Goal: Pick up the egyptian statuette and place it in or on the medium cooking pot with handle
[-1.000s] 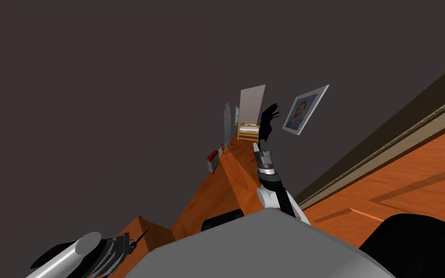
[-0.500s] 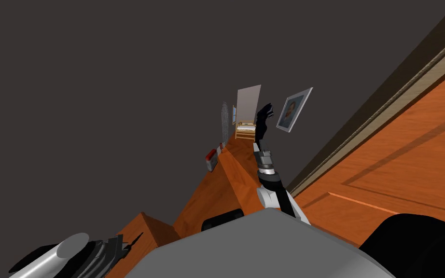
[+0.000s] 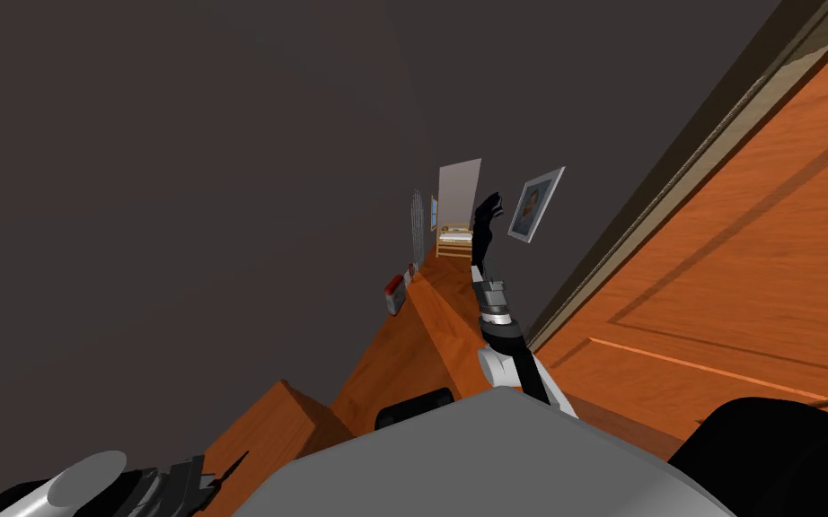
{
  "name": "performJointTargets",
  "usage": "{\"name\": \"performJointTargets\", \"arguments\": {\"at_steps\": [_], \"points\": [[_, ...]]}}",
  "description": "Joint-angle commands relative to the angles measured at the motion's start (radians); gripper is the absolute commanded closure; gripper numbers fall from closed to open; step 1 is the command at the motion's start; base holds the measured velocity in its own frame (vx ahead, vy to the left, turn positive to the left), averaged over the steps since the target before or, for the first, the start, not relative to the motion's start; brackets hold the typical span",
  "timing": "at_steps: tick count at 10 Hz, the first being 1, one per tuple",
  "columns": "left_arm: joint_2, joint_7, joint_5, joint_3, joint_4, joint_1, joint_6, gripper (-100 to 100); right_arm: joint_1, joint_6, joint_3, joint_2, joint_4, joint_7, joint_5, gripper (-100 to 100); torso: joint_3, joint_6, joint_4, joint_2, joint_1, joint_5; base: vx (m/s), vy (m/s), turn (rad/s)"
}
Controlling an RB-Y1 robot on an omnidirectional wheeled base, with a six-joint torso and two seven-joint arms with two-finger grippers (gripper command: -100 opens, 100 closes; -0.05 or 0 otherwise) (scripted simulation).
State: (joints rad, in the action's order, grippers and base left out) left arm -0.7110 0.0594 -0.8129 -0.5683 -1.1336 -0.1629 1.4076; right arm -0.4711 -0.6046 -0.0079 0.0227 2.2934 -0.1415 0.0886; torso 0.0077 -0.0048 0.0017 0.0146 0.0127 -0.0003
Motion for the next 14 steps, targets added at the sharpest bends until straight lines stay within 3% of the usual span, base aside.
{"name": "performJointTargets", "arguments": {"at_steps": [1, 9, 11, 12, 14], "points": [[-0.005, 0.005, 0.002, -0.023, -0.002, -0.015, 0.030, 100, 0.000, 0.000, 0.000, 0.000, 0.000, 0.000, 0.000, 0, 0.000, 0.000, 0.000, 0.000, 0.000, 0.000, -0.159, 0.142, -0.012], [-0.032, 0.020, 0.018, -0.149, 0.013, -0.082, 0.161, 100, 0.000, 0.000, 0.000, 0.000, 0.000, 0.000, 0.000, 0, 0.001, 0.000, 0.000, 0.001, 0.003, 0.000, -0.139, 0.151, -0.012], [-0.034, 0.015, 0.018, -0.148, 0.019, -0.081, 0.156, 100, 0.000, 0.000, 0.000, 0.000, 0.000, 0.000, 0.000, 0, 0.001, 0.000, 0.001, 0.002, 0.000, 0.000, -0.108, 0.076, 0.002], [-0.034, 0.017, 0.019, -0.150, 0.017, -0.083, 0.161, -100, 0.000, 0.000, 0.000, 0.000, 0.000, 0.000, 0.000, 0, -0.002, 0.001, 0.000, -0.004, -0.005, 0.000, -0.015, 0.010, 0.003], [-0.034, 0.016, 0.019, -0.150, 0.018, -0.083, 0.160, -100, 0.000, 0.000, 0.000, 0.000, 0.000, 0.000, 0.000, 0, -0.005, 0.002, -0.001, -0.010, -0.008, -0.001, -0.004, 0.002, 0.000]]}}
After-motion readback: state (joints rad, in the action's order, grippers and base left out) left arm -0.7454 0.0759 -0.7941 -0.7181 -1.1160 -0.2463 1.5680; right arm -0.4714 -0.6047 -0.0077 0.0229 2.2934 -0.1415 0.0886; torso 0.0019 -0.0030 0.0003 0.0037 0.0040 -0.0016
